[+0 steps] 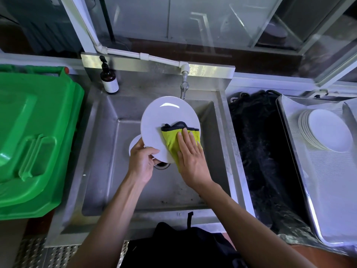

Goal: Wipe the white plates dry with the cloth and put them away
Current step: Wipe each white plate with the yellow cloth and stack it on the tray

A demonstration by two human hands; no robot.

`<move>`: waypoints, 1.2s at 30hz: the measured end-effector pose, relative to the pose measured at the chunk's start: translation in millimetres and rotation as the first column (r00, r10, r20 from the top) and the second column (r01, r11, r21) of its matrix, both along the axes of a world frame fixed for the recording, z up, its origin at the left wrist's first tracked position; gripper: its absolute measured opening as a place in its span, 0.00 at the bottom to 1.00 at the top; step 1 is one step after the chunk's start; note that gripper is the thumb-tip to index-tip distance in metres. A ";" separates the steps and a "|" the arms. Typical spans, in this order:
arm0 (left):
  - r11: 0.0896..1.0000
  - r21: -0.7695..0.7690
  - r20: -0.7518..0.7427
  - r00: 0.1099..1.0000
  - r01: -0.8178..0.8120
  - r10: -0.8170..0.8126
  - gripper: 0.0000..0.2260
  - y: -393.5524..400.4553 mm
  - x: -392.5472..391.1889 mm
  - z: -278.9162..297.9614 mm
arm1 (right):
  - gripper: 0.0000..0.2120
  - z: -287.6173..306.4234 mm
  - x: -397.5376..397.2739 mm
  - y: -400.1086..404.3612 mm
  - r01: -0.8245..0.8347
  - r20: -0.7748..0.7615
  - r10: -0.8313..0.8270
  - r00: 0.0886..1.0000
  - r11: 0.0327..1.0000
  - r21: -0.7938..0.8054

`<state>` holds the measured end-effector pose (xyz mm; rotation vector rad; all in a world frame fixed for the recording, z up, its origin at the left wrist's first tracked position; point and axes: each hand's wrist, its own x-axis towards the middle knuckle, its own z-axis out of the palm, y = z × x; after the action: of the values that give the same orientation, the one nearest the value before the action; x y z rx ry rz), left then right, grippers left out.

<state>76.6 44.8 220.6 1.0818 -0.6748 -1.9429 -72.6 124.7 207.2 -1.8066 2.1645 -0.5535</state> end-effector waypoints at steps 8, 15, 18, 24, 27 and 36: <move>0.993 -0.018 0.085 0.990 0.114 -0.112 0.16 -1.3 3.2 -2.2 | 0.26 -6.2 -36.3 -4.0 0.058 -0.043 -0.054 0.998 0.994 0.091; 0.970 0.000 0.135 0.961 0.245 -0.242 0.18 0.0 6.7 -6.0 | 0.27 -1.1 -55.7 -16.3 0.092 -0.077 -0.084 0.993 0.989 0.112; 0.956 0.004 0.146 0.946 0.292 -0.289 0.17 -0.7 9.4 -7.5 | 0.27 2.9 -59.7 -21.8 0.046 -0.134 -0.032 0.990 0.994 0.103; 0.914 -0.004 0.102 0.909 0.406 -0.404 0.16 -1.6 9.1 -7.8 | 0.30 15.0 -40.1 -27.8 -0.216 -0.189 0.201 0.961 0.974 -0.065; 0.916 0.005 0.083 0.912 0.402 -0.401 0.17 1.4 5.8 -10.1 | 0.31 18.1 -23.5 -29.7 -0.330 -0.204 0.302 0.931 0.936 -0.119; 0.935 0.000 0.132 0.926 0.356 -0.352 0.20 3.1 7.8 -10.5 | 0.27 22.8 -16.7 -54.0 -0.203 -0.120 0.195 0.973 0.977 -0.063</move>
<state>84.4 47.9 210.1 1.1394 -1.0228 -2.1722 -89.4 70.7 230.0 -2.1137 2.0235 -0.5028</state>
